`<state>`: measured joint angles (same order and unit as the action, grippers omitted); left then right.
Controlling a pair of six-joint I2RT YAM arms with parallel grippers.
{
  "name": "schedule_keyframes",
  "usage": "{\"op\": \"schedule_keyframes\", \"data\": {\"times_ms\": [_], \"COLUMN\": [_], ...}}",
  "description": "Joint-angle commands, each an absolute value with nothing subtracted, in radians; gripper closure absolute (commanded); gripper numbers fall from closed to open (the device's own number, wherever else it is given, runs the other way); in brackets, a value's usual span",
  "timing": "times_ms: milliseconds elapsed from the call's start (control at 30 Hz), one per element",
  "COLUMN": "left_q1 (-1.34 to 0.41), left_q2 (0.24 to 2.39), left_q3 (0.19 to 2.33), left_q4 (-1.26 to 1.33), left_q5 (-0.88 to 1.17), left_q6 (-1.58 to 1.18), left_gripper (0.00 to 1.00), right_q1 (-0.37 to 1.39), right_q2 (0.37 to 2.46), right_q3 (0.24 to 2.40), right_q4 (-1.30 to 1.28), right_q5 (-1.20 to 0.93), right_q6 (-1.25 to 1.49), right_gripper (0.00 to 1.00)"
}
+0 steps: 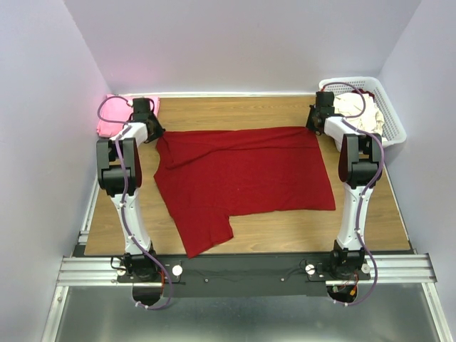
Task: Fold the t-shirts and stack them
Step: Fold the tshirt
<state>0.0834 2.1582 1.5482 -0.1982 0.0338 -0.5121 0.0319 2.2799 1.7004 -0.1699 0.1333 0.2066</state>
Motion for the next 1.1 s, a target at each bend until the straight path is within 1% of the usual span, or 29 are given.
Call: {"op": "schedule_keyframes", "data": {"times_ms": [0, 400, 500, 533, 567, 600, 633, 667, 700, 733, 767, 833, 867, 900, 967, 1000, 1033, 1067], "left_q1": [0.107, 0.110, 0.109, 0.109, 0.107, 0.103, 0.103, 0.097, 0.092, 0.087, 0.080, 0.074, 0.063, 0.055, 0.035, 0.016, 0.006, 0.002], "left_q2": [2.117, 2.071, 2.074, 2.078, 2.086, 2.086, 2.086, 2.076, 2.065, 2.051, 2.014, 1.976, 1.930, 1.905, 1.832, 1.809, 1.783, 1.734], "left_q3": [1.555, 1.532, 1.534, 1.543, 1.545, 1.543, 1.540, 1.523, 1.511, 1.496, 1.479, 1.425, 1.404, 1.384, 1.315, 1.271, 1.244, 1.220], "left_q4": [-0.193, -0.172, -0.155, -0.156, -0.156, -0.158, -0.158, -0.160, -0.161, -0.161, -0.160, -0.163, -0.164, -0.164, -0.169, -0.173, -0.176, -0.181], "left_q5": [-0.044, -0.055, -0.017, 0.029, 0.050, 0.087, 0.087, 0.104, 0.106, 0.106, 0.103, 0.101, 0.103, 0.103, 0.087, 0.078, 0.068, 0.051], "left_q6": [-0.523, -0.551, -0.537, -0.532, -0.526, -0.523, -0.523, -0.520, -0.517, -0.514, -0.509, -0.493, -0.489, -0.485, -0.465, -0.454, -0.443, -0.421], "left_gripper": [1.00, 1.00, 1.00, 1.00, 0.98, 0.93, 0.91, 0.82, 0.77, 0.71, 0.66, 0.60, 0.60, 0.57, 0.49, 0.48, 0.43, 0.42], "right_q1": [0.026, 0.026, 0.026, 0.026, 0.026, 0.026, 0.026, 0.026, 0.028, 0.028, 0.029, 0.040, 0.044, 0.051, 0.080, 0.092, 0.103, 0.126], "right_q2": [2.287, 2.215, 2.212, 2.220, 2.224, 2.230, 2.230, 2.226, 2.220, 2.211, 2.201, 2.152, 2.132, 2.114, 2.056, 2.015, 1.997, 1.979], "right_q3": [1.701, 1.671, 1.680, 1.684, 1.690, 1.692, 1.690, 1.683, 1.677, 1.669, 1.661, 1.628, 1.615, 1.603, 1.559, 1.543, 1.522, 1.491], "right_q4": [-0.175, -0.169, -0.167, -0.167, -0.167, -0.167, -0.167, -0.169, -0.169, -0.169, -0.169, -0.170, -0.170, -0.170, -0.173, -0.173, -0.173, -0.172], "right_q5": [0.244, 0.255, 0.232, 0.223, 0.219, 0.212, 0.204, 0.187, 0.178, 0.167, 0.160, 0.137, 0.126, 0.118, 0.080, 0.054, 0.031, 0.008], "right_q6": [0.189, 0.203, 0.202, 0.206, 0.206, 0.204, 0.204, 0.201, 0.199, 0.196, 0.196, 0.195, 0.198, 0.199, 0.207, 0.212, 0.216, 0.224], "right_gripper": [0.99, 0.99, 0.97, 0.94, 0.93, 0.87, 0.87, 0.81, 0.78, 0.70, 0.67, 0.61, 0.57, 0.56, 0.53, 0.51, 0.50, 0.48]}}
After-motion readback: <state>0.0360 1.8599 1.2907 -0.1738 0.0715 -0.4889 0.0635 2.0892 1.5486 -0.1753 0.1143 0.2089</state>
